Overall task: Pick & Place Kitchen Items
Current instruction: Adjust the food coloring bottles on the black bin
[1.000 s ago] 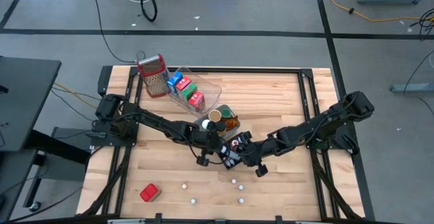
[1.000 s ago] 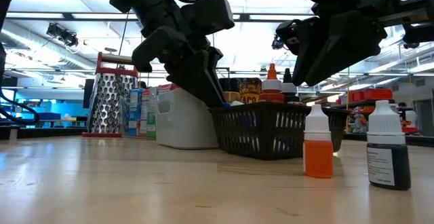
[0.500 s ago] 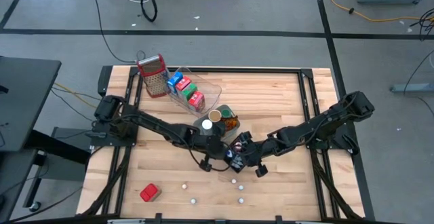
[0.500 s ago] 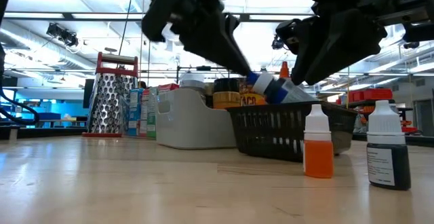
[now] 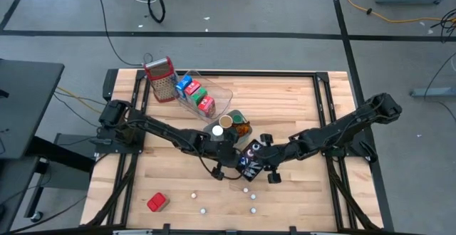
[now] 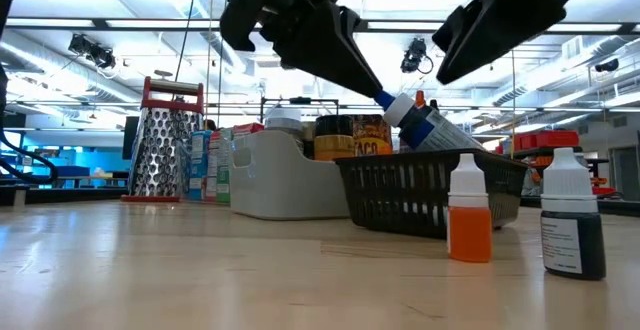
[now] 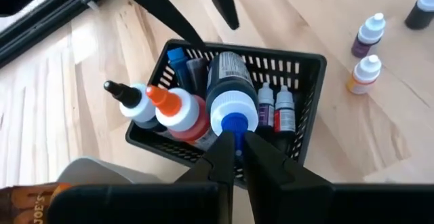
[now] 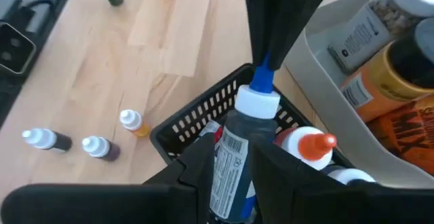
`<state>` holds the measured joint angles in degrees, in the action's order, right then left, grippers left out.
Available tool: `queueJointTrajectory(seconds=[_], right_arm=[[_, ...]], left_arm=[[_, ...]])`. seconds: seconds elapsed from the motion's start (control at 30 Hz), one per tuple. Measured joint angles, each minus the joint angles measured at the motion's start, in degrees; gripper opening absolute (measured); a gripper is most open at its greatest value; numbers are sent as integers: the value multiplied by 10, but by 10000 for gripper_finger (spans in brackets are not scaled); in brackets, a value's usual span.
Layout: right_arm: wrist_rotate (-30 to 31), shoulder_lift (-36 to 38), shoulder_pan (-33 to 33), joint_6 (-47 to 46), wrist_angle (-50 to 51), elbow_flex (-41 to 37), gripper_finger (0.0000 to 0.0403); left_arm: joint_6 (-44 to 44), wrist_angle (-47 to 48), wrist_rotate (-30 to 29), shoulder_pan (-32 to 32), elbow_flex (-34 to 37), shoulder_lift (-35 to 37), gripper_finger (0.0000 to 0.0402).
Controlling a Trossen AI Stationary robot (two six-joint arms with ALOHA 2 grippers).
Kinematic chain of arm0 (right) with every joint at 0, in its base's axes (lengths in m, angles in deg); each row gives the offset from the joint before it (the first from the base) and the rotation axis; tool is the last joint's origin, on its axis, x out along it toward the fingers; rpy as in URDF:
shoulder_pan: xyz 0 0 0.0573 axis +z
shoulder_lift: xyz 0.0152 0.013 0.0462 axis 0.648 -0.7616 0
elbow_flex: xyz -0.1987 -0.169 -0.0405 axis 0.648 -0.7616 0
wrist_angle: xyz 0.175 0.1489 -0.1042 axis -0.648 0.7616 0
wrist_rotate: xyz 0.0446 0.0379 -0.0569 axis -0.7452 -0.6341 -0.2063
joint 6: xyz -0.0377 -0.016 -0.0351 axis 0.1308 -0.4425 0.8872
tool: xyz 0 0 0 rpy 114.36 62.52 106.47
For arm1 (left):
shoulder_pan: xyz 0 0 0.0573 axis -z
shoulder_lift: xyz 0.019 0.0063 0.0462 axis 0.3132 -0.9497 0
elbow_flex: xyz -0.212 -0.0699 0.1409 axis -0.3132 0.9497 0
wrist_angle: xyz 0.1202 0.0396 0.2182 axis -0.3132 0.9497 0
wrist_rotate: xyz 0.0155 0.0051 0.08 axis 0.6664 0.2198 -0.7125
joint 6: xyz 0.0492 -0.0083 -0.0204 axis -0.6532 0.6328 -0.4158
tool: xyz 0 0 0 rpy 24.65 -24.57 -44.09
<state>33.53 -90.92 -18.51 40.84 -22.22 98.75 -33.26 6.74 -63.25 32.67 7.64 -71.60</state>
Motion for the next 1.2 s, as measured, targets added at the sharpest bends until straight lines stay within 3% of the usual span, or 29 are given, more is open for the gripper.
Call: queueJointTrajectory(seconds=[0.3, 0.47, 0.63, 0.83, 1.07, 1.2], right_arm=[[-1, 34, 9, 0, 32, 0, 100], [0, 36, 9, 1, 30, 0, 100], [0, 36, 9, 2, 36, 0, 100], [-3, 36, 9, 0, 39, 0, 100], [-5, 36, 9, 2, 39, 0, 100], [-5, 36, 9, -1, 39, 0, 100]], left_arm=[[-74, 11, -31, 16, -1, 9, 17], [-129, 81, -64, 27, -36, 18, 18], [-264, 116, -79, 42, -54, 17, 17], [-413, 117, -149, 45, -54, 17, 19], [-565, 139, -137, 43, -54, 16, 16], [-610, 125, -136, 41, -54, 16, 18]])
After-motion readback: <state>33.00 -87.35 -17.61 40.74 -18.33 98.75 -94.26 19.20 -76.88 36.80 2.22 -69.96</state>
